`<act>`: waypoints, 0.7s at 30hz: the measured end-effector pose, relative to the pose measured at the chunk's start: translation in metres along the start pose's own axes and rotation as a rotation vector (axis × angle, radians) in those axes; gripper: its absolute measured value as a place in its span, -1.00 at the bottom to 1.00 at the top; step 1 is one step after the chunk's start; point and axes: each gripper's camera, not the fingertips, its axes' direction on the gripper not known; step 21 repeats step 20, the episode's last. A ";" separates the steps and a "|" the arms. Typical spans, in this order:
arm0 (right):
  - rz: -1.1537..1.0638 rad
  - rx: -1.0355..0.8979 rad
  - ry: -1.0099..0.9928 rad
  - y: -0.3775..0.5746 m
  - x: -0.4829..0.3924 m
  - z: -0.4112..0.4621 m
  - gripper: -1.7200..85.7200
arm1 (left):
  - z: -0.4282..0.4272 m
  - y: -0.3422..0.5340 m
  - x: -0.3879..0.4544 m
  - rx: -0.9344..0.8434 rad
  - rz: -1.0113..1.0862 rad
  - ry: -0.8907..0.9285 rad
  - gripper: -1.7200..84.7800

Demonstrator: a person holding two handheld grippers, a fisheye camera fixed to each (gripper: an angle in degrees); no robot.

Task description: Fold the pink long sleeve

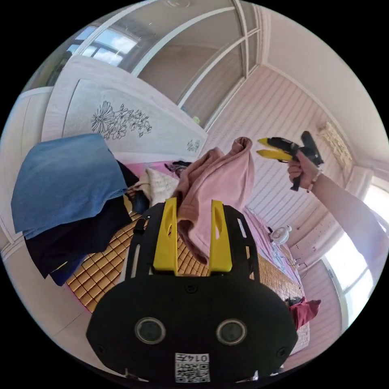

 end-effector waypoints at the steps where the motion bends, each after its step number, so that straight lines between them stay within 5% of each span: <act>1: 0.018 0.059 0.003 -0.002 -0.009 0.005 -0.65 | 0.020 -0.008 -0.016 -0.066 -0.030 -0.051 -0.69; 6: -0.035 -0.015 -0.012 0.137 -0.005 0.038 -0.67 | 0.019 0.057 -0.034 -0.178 0.054 -0.091 -0.69; 9: 0.063 -0.192 -0.024 0.343 0.016 0.044 -0.71 | -0.019 0.139 -0.031 -0.269 0.066 -0.021 -0.72; 14: 0.679 -0.395 0.159 0.741 -0.049 -0.080 -0.78 | -0.118 0.263 0.010 -0.436 0.094 0.055 -0.85; 17: 1.013 -0.257 0.334 0.882 -0.150 -0.185 -0.86 | -0.161 0.293 0.060 -0.434 0.187 0.070 -0.96; 21: 1.162 -0.224 0.585 0.954 -0.241 -0.234 -0.93 | -0.174 0.305 0.138 -0.366 0.411 0.137 -0.98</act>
